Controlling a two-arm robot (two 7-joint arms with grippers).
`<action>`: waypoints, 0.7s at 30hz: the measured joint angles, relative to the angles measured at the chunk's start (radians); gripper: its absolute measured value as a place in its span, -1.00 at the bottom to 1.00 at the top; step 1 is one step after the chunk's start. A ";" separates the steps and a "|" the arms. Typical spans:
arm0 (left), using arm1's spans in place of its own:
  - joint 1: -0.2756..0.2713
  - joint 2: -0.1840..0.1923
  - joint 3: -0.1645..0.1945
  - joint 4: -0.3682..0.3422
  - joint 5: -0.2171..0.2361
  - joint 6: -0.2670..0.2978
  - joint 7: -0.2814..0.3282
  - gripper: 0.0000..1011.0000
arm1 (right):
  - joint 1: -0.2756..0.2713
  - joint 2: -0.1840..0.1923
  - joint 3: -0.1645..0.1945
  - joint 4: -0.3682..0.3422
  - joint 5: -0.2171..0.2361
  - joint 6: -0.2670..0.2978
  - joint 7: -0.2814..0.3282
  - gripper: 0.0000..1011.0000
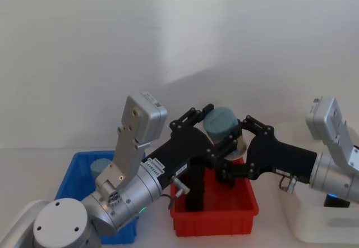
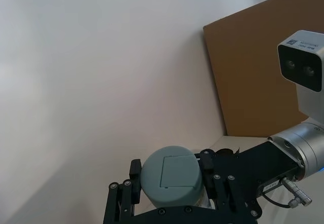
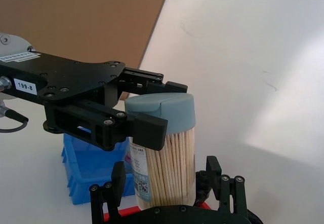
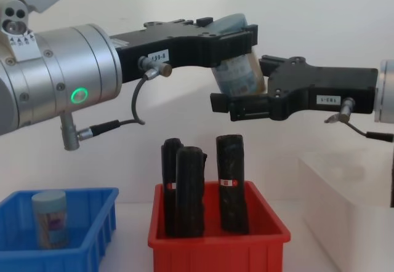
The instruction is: Pick the cotton swabs from the blue box and place them into the white box.
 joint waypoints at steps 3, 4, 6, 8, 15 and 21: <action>0.000 0.000 0.001 0.001 0.003 0.001 0.002 0.41 | 0.001 0.001 -0.002 -0.003 0.001 0.000 -0.001 0.98; 0.000 0.000 0.001 0.002 0.004 0.001 0.003 0.41 | 0.002 0.001 -0.002 -0.004 0.001 0.000 -0.002 0.98; 0.000 -0.001 0.001 0.002 0.004 0.001 0.004 0.41 | 0.003 0.002 -0.003 -0.006 0.003 0.000 -0.003 0.98; 0.000 -0.001 0.002 0.004 0.005 0.002 0.007 0.41 | 0.004 0.002 -0.005 -0.008 0.005 0.000 -0.004 0.98; -0.001 -0.001 0.002 0.006 0.007 0.002 0.010 0.41 | 0.006 0.003 -0.007 -0.011 0.009 0.002 -0.006 0.84; -0.001 -0.002 0.003 0.007 0.008 0.002 0.013 0.41 | 0.007 0.004 -0.008 -0.012 0.011 0.004 -0.007 0.52</action>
